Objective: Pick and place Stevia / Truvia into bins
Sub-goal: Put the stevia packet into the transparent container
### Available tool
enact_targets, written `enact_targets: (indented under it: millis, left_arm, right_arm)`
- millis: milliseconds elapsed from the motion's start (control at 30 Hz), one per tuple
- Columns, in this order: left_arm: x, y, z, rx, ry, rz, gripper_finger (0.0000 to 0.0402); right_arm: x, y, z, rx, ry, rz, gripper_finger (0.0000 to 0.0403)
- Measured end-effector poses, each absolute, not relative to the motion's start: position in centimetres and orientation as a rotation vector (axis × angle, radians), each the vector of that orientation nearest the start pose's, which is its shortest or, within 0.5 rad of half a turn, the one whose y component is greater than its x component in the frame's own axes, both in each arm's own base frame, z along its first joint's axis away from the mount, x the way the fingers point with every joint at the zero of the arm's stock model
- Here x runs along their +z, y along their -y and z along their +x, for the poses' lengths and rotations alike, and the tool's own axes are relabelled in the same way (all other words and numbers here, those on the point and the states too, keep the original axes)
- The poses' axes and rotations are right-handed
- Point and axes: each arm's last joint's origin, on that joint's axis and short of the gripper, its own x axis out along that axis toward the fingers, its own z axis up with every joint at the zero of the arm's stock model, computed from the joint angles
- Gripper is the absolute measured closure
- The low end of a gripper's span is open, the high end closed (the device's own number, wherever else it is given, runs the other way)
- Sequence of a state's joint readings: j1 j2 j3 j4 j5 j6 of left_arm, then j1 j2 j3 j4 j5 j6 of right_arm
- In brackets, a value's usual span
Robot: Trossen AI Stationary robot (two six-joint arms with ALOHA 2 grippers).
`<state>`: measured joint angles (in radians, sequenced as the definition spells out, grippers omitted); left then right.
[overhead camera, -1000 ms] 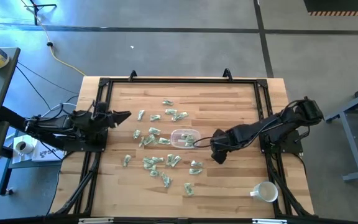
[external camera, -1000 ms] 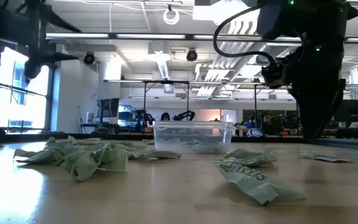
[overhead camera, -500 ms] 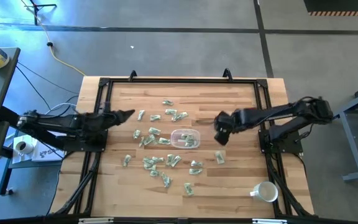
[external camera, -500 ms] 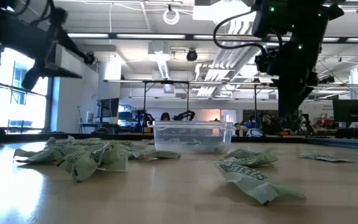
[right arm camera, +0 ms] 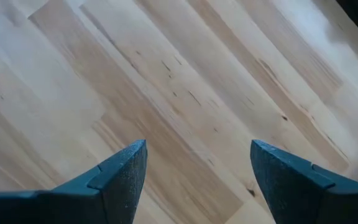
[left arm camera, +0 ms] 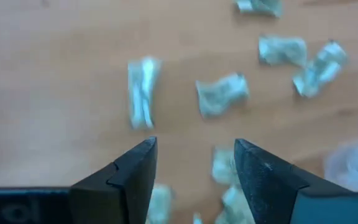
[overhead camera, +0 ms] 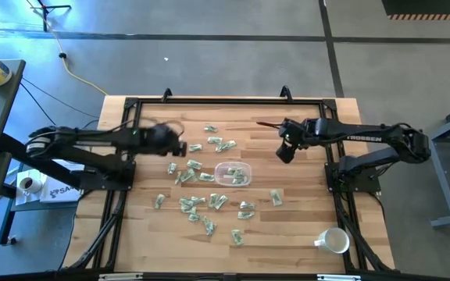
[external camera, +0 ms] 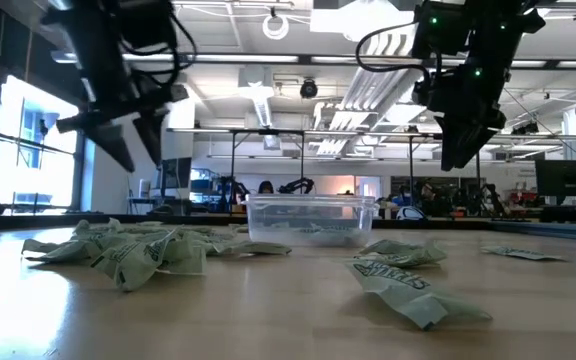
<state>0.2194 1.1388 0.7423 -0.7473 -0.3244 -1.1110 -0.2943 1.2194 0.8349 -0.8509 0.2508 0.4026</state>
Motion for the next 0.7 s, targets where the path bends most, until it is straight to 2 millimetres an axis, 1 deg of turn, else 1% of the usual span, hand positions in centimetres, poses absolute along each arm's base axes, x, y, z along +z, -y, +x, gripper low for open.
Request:
enact_targets:
  millis: [67, 133, 200, 267, 333, 400, 600, 700]
  left_arm:
    - [22.3, -7.1, 19.8, 1.101, -0.821, -0.838, 0.0143]
    - [22.1, -8.8, 20.5, 1.09, -0.882, -0.82, 0.0136]
    - [21.2, -10.2, 20.6, 1.058, -0.98, -0.843, 0.0132]
    - [20.0, -11.2, 20.7, 1.024, -1.058, -0.882, 0.0131]
    - [18.8, -11.8, 20.7, 1.002, -1.138, -0.903, 0.0133]
    - [17.9, -12.0, 20.9, 0.985, -1.193, -0.874, 0.0137]
    - [16.3, -12.8, 22.3, 0.929, -1.197, -0.796, 0.0153]
    - [15.2, -13.0, 22.6, 0.924, -1.24, -0.749, 0.0165]
  right_arm:
    - [22.5, 6.8, 19.9, -0.723, -1.136, 0.37, 0.0126]
    - [22.5, 6.8, 19.9, -0.733, -1.133, 0.363, 0.0126]
    - [22.5, 6.9, 19.9, -0.75, -1.13, 0.35, 0.0126]
    - [22.5, 6.9, 19.9, -0.771, -1.123, 0.345, 0.0126]
    - [22.5, 7.0, 19.9, -0.783, -1.117, 0.349, 0.0126]
    - [22.6, 7.0, 19.9, -0.788, -1.112, 0.355, 0.0126]
    - [22.6, 7.0, 20.0, -0.796, -1.102, 0.352, 0.0126]
    - [22.6, 7.0, 20.1, -0.796, -1.093, 0.353, 0.0126]
